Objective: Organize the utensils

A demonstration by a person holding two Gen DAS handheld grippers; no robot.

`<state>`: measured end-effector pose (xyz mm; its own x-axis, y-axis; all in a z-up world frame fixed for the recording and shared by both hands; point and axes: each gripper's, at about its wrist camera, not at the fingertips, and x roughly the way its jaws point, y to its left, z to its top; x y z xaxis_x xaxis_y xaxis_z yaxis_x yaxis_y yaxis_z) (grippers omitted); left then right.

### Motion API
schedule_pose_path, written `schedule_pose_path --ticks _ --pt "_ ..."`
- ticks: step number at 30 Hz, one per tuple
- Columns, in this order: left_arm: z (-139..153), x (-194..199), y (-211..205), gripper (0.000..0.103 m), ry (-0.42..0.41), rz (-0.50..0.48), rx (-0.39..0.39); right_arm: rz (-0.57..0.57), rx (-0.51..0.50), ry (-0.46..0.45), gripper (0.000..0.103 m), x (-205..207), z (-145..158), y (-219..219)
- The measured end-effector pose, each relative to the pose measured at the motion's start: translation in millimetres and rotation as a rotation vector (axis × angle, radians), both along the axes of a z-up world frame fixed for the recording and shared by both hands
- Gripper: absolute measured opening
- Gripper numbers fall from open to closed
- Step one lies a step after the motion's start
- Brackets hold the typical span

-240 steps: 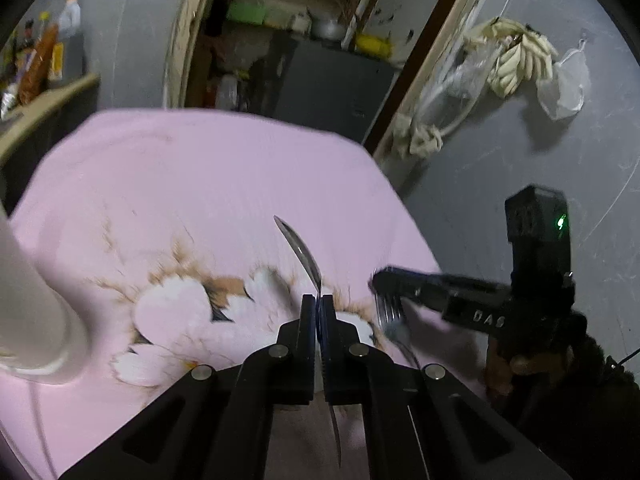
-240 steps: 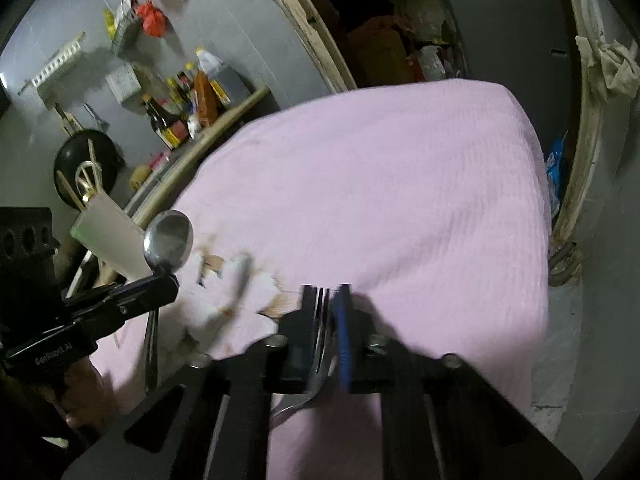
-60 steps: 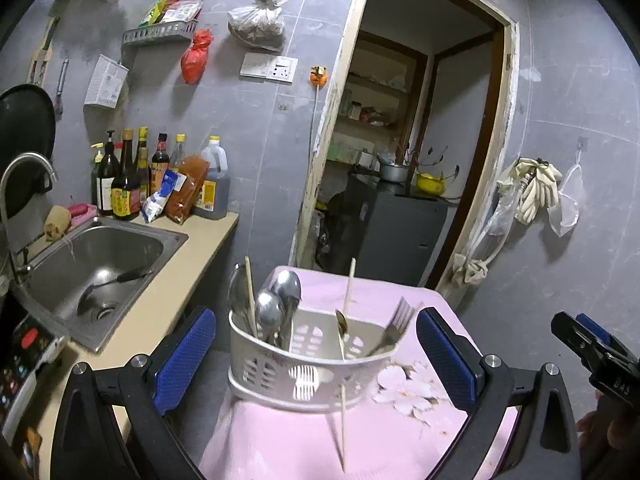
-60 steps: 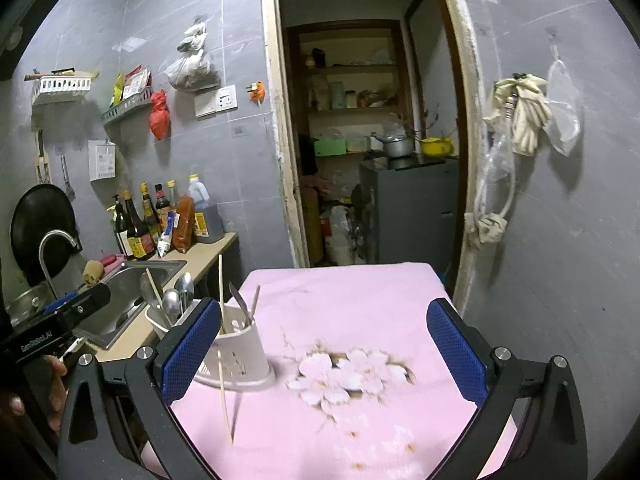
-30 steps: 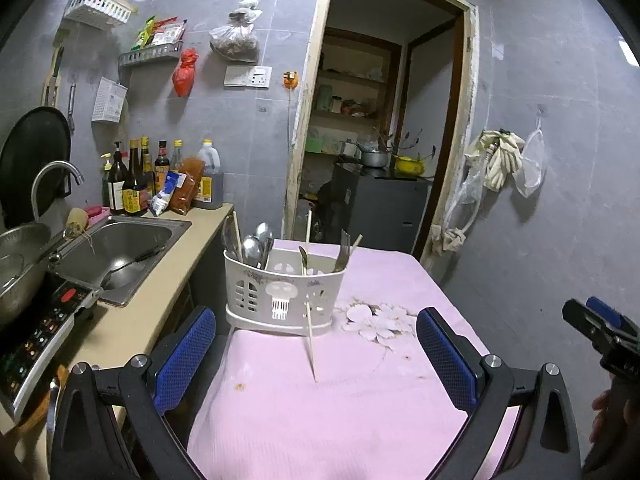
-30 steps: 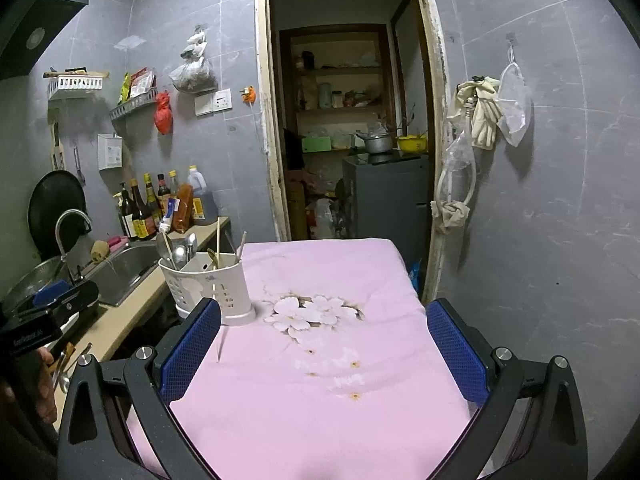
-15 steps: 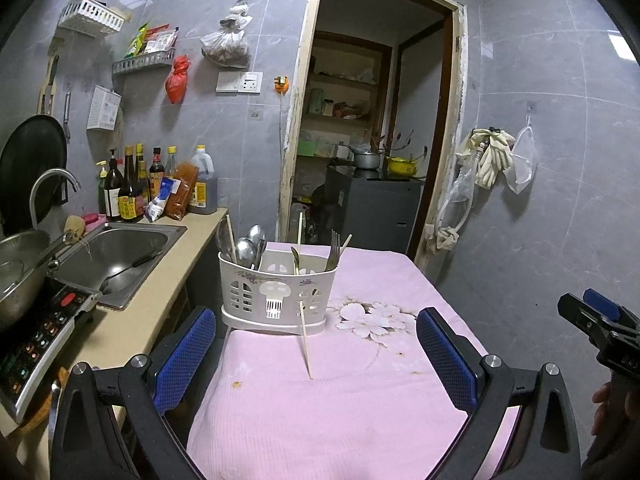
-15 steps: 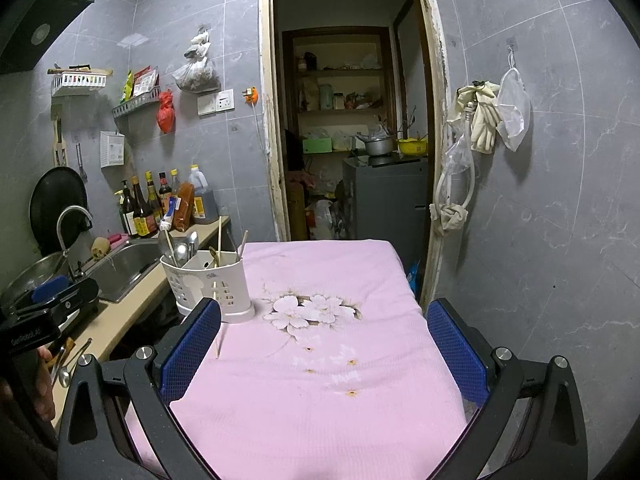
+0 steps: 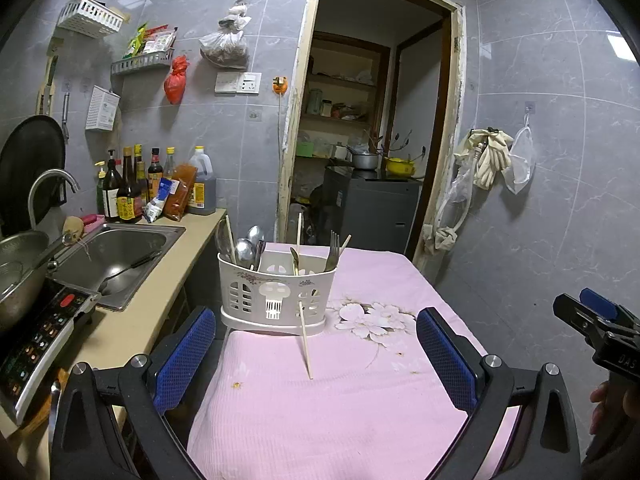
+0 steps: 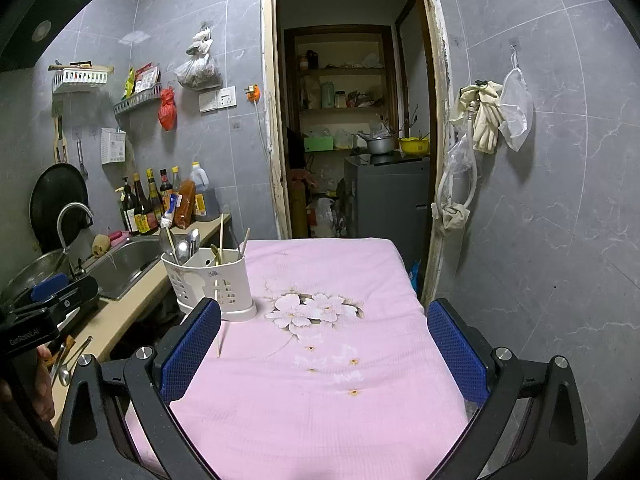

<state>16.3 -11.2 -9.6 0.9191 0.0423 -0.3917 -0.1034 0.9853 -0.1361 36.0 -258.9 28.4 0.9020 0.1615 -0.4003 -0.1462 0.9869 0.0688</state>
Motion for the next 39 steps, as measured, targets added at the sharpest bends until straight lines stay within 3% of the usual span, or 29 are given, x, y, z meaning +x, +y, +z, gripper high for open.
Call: schedule_pose_path --ticks 39 --pt "-0.8 -0.3 -0.6 0.101 0.000 0.001 0.003 0.001 -0.003 0.004 0.101 -1.4 3.0 2.1"
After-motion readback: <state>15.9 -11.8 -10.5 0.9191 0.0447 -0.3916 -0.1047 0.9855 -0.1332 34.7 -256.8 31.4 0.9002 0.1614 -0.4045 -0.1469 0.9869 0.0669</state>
